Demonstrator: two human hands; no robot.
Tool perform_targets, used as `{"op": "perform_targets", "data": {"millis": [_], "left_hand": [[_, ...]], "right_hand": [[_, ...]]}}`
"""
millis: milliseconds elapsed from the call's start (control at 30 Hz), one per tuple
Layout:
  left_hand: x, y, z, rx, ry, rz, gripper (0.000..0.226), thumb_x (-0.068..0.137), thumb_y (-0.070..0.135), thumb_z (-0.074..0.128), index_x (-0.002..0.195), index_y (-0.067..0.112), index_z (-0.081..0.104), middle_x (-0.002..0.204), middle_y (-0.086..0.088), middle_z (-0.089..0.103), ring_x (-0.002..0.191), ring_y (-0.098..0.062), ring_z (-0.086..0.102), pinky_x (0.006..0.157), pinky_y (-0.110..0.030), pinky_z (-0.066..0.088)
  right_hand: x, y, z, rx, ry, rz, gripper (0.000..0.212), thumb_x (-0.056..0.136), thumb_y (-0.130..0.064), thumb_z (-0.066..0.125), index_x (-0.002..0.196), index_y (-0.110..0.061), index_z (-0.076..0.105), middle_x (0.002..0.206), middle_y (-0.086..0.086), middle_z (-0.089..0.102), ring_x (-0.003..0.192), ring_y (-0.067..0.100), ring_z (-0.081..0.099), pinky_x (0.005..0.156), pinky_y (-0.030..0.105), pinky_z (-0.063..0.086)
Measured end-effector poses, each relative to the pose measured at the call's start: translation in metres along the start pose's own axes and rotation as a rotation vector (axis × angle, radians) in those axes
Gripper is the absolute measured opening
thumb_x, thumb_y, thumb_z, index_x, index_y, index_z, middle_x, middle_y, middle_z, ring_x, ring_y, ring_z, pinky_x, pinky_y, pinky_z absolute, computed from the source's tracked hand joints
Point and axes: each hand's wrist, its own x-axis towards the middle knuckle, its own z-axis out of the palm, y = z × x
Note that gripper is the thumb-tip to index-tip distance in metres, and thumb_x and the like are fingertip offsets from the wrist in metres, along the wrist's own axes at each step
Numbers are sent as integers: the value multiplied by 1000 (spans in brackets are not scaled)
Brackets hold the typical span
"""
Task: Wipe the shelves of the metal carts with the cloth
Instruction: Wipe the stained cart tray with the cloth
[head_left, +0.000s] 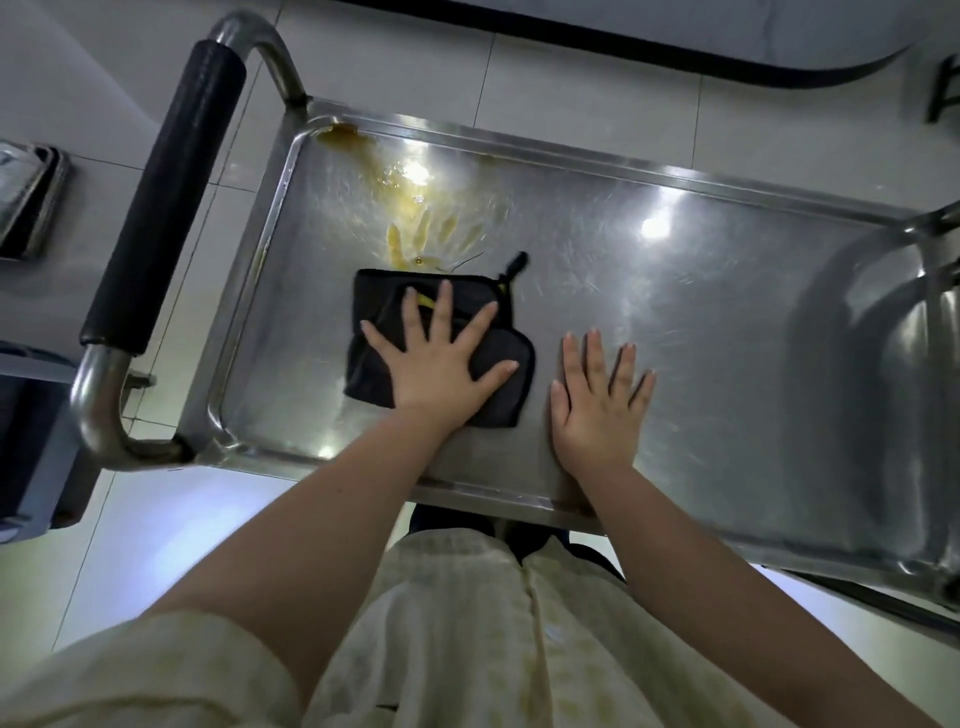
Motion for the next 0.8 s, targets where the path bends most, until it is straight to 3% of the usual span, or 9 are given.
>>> {"op": "perform_targets", "data": {"millis": [167, 300, 433, 533, 667, 800], "left_hand": [[-11, 11, 3, -14, 0, 103, 76, 75, 92, 6, 145, 61, 0, 164, 10, -6, 148, -29, -12, 101, -76, -13], [-12, -69, -3, -15, 55, -3, 77, 73, 93, 11, 144, 63, 4, 163, 16, -2, 150, -23, -5, 105, -75, -9], [-17, -145, -12, 7, 51, -51, 75, 76, 91, 10, 145, 61, 3, 163, 13, 1, 150, -25, -5, 108, -74, -2], [-21, -150, -9, 21, 51, -31, 74, 78, 89, 11, 145, 60, 2, 164, 12, 0, 149, -26, -6, 109, -73, -2], [-28, -153, -3, 26, 51, -40, 74, 78, 89, 8, 146, 60, 0, 164, 11, -1, 149, -27, -8, 108, -74, -3], [-53, -124, 6, -16, 47, -32, 75, 78, 90, 8, 146, 60, -3, 164, 8, -1, 148, -33, -8, 105, -76, -6]], "right_hand": [[0, 7, 0, -8, -10, -13, 58, 99, -51, 13, 156, -38, 6, 164, -9, 2, 150, 30, -6, 116, 49, -17], [2, 6, 1, -32, -42, -6, 61, 97, -56, 9, 155, -40, 1, 163, -12, -5, 150, 29, -10, 114, 48, -19], [1, 0, -1, -57, -51, 18, 62, 96, -55, 9, 155, -40, 1, 164, -10, 0, 150, 32, -7, 112, 48, -23], [-10, -7, -3, -59, -33, 20, 61, 97, -52, 13, 156, -37, 6, 164, -7, 4, 149, 36, -6, 109, 51, -27], [-32, -9, 6, -61, -33, -33, 62, 97, -55, 10, 155, -38, -1, 164, -7, -6, 150, 34, -9, 115, 53, -17], [-33, -8, 11, -81, -23, -17, 63, 97, -55, 8, 155, -37, -5, 164, -5, -9, 149, 35, -11, 116, 54, -15]]}}
